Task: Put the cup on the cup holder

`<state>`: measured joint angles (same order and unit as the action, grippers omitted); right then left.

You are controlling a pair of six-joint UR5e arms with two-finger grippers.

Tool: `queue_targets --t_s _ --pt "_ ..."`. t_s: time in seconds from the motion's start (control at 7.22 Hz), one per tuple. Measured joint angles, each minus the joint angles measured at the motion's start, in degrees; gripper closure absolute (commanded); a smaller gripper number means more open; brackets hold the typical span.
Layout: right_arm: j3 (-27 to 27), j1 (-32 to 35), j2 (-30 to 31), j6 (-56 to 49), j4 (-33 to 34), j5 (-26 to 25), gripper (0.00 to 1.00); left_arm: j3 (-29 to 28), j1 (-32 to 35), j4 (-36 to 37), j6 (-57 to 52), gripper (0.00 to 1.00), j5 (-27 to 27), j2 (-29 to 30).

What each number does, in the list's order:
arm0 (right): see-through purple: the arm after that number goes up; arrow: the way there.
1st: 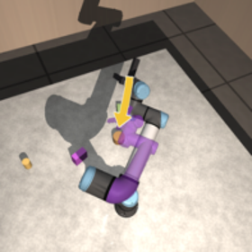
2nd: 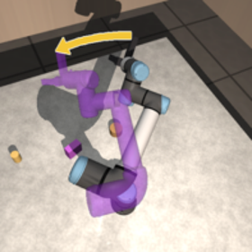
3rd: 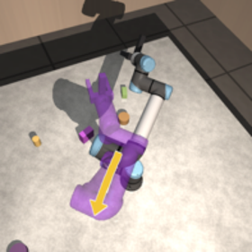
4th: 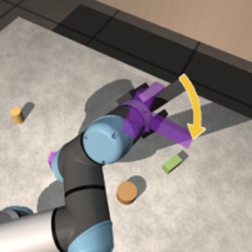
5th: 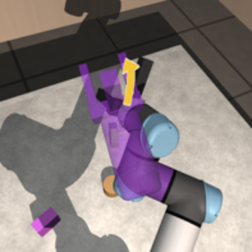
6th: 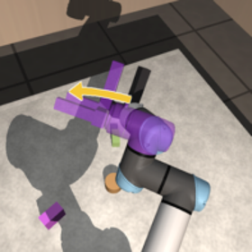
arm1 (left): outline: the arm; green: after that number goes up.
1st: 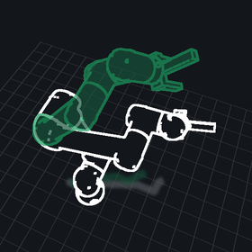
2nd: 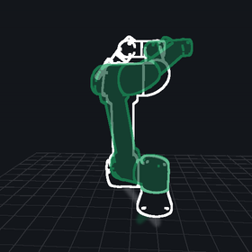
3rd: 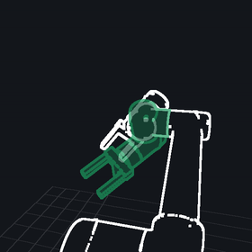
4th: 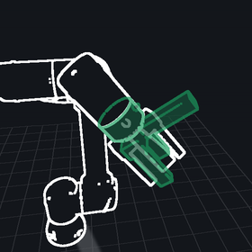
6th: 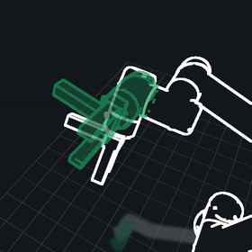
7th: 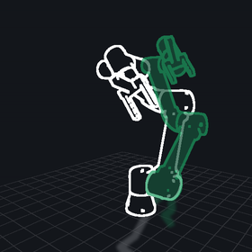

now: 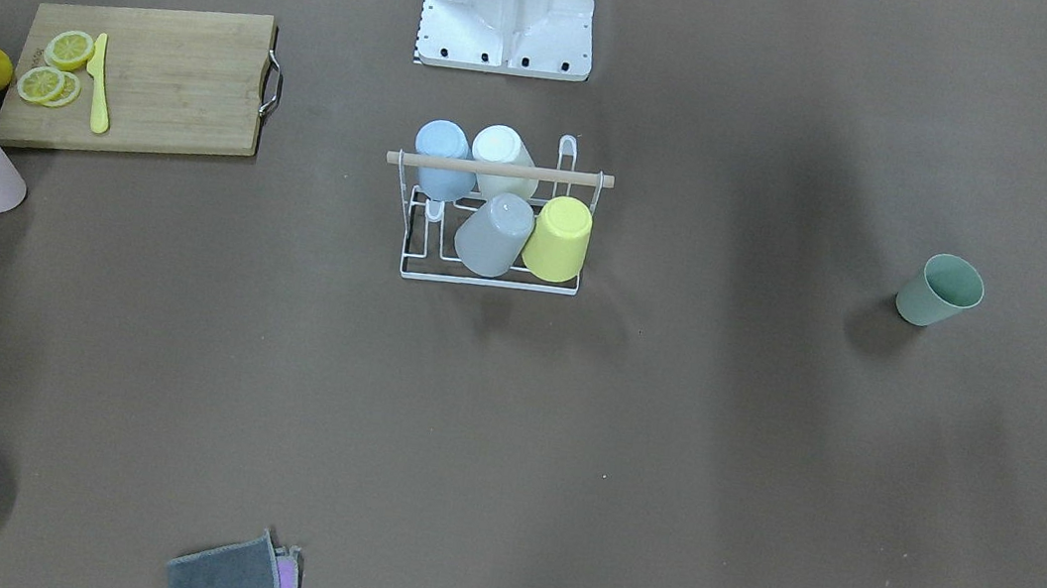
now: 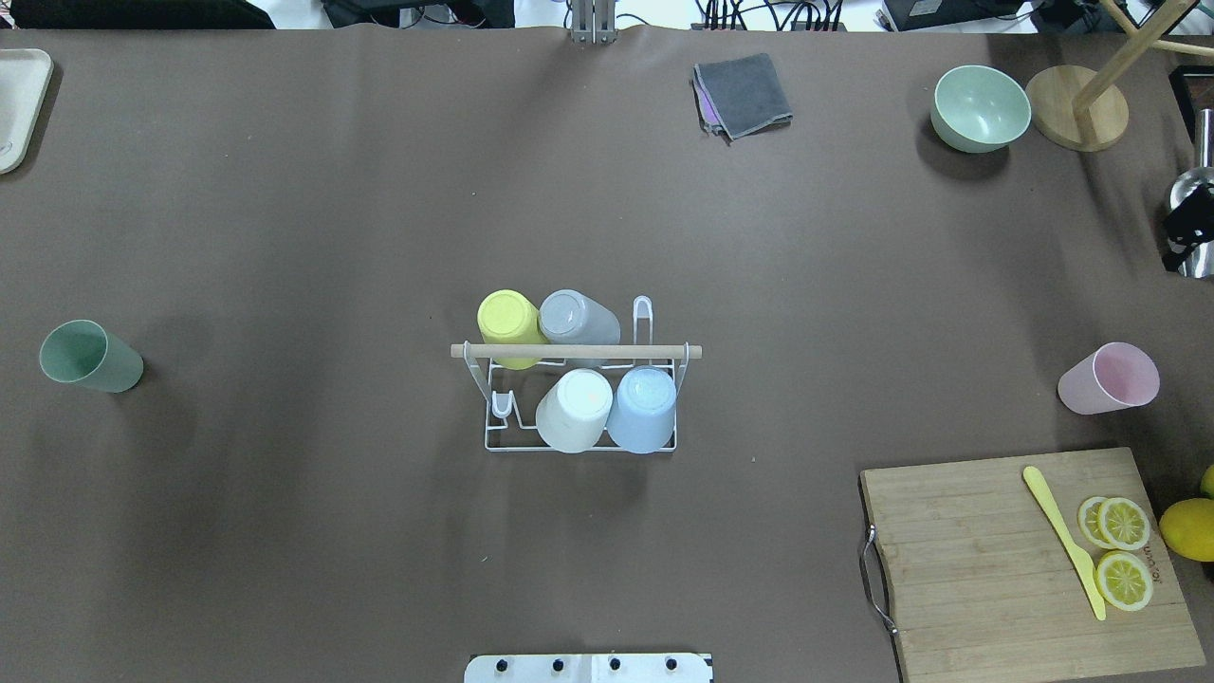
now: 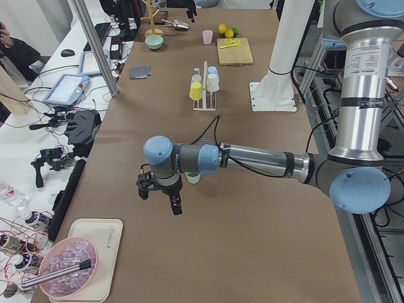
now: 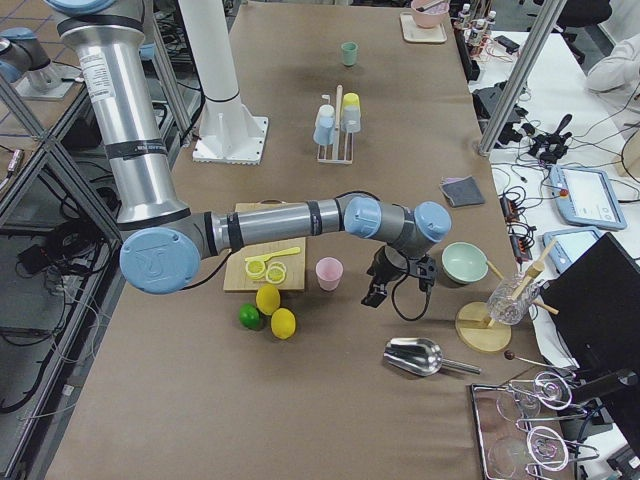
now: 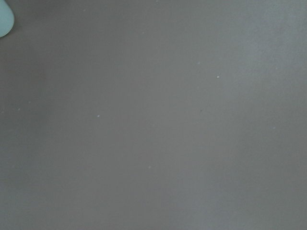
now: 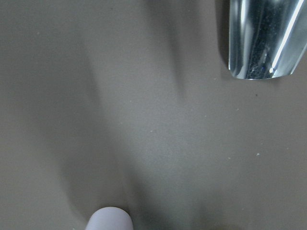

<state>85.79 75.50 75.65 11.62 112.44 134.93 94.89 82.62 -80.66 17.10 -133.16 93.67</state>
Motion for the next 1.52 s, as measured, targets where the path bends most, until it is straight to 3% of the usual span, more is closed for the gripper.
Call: queue_targets --t_s 0.42,0.69,1.52 --pt "-1.63 -4.32 -4.74 -0.84 3.91 0.87 0.01 -4.11 -5.26 14.67 -12.31 0.02 0.25 11.73" --pt "-3.43 -6.57 -6.63 -6.43 4.68 1.33 0.01 -8.76 -5.70 19.58 -23.02 0.02 0.02 17.43" --pt "-11.87 -8.38 -10.01 -16.12 7.41 1.73 0.01 -15.32 -11.78 30.24 -25.36 0.02 -0.27 24.72"
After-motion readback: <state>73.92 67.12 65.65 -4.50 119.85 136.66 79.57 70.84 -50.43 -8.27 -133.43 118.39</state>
